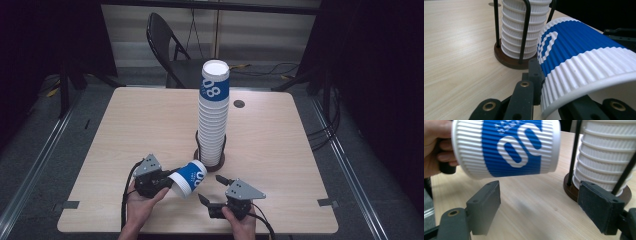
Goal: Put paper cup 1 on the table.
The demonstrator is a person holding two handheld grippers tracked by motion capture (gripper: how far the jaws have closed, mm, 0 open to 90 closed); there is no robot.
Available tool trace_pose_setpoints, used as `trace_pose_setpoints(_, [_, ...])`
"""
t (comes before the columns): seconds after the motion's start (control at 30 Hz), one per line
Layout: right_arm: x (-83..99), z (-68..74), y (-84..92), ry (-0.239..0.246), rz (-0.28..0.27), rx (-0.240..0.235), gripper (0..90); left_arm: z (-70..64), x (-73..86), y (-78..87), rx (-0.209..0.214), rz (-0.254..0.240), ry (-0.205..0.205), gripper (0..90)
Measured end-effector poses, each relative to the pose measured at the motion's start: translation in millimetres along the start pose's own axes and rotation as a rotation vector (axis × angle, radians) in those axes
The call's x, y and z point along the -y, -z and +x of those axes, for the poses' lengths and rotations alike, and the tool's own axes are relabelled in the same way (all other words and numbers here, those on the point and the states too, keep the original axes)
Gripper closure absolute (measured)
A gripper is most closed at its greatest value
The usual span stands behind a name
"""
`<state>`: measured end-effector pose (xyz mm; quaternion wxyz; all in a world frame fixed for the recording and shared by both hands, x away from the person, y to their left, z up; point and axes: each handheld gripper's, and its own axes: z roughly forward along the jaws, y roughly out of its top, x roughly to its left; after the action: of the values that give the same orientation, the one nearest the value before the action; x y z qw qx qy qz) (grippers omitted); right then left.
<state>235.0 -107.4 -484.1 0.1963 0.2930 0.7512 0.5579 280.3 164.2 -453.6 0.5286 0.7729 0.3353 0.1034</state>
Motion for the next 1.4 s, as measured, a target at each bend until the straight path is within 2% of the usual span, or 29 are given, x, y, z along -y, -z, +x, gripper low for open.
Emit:
trace_pose_setpoints(0.1, [-1.0,1.8,-0.7,0.040,0.018,0.011,18.1,0.9,-0.6,-0.6,0.014,0.005,0.002,85.3])
trace_pose_setpoints(0.17, [-1.7,2.4,-2.7,0.077,0.044,0.014,15.0,1.3,-1.5,-0.5,0.043,0.008,0.005,85.4])
trace_pose_setpoints(0.2, [-1.7,2.4,-2.7,0.077,0.044,0.014,15.0,1.2,-2.2,-0.6,0.047,0.011,0.005,85.4])
trace_pose_setpoints(0.23, [-1.2,2.8,-3.6,0.099,0.046,0.044,13.2,0.9,-4.0,-1.0,0.051,0.015,0.002,85.4])
trace_pose_setpoints(0.33, [-1.1,2.9,-3.3,0.110,0.049,0.038,13.2,0.7,-6.7,-0.7,0.060,0.031,-0.003,85.4])
trace_pose_setpoints(0.4, [-1.5,3.9,-2.2,0.130,0.059,0.032,13.4,1.3,-9.2,-1.6,0.062,0.050,-0.011,85.4])
trace_pose_setpoints(0.43, [-1.9,3.9,-1.7,0.151,0.065,0.026,13.5,2.3,-10.8,-3.4,0.067,0.078,-0.015,85.4])
trace_pose_setpoints(0.47, [-1.9,3.9,-1.7,0.151,0.065,0.026,13.5,2.3,-10.8,-3.4,0.067,0.078,-0.015,85.4])
trace_pose_setpoints(0.5, [-2.4,4.2,-1.6,0.167,0.073,0.029,13.6,2.8,-11.6,-4.7,0.076,0.107,-0.013,85.4])
trace_pose_setpoints(0.57, [-2.7,5.1,-1.7,0.185,0.082,0.036,13.6,2.9,-11.7,-5.7,0.076,0.121,-0.018,85.4])
trace_pose_setpoints(0.8, [-4.7,7.3,-2.8,0.205,0.088,0.038,13.8,1.9,-11.4,-9.0,0.081,0.169,-0.018,85.4])
trace_pose_setpoints(1.0, [-8.2,9.9,0.0,0.258,0.100,0.041,13.8,1.6,-14.5,-15.0,0.102,0.225,-0.015,85.4])
trace_pose_setpoints(1.03, [-9.3,10.8,-0.7,0.281,0.113,0.044,13.8,1.9,-15.1,-16.2,0.101,0.235,-0.015,85.4])
trace_pose_setpoints(1.07, [-9.3,10.8,-0.7,0.281,0.113,0.044,13.8,2.3,-15.8,-17.2,0.105,0.248,-0.013,85.4])
trace_pose_setpoints(1.17, [-10.8,13.1,-3.2,0.324,0.138,0.038,13.8,3.0,-17.8,-17.4,0.103,0.254,-0.022,85.4])
trace_pose_setpoints(1.4, [-12.5,16.1,-6.9,0.349,0.173,0.028,13.7,3.4,-21.9,-21.1,0.106,0.298,-0.023,85.3])
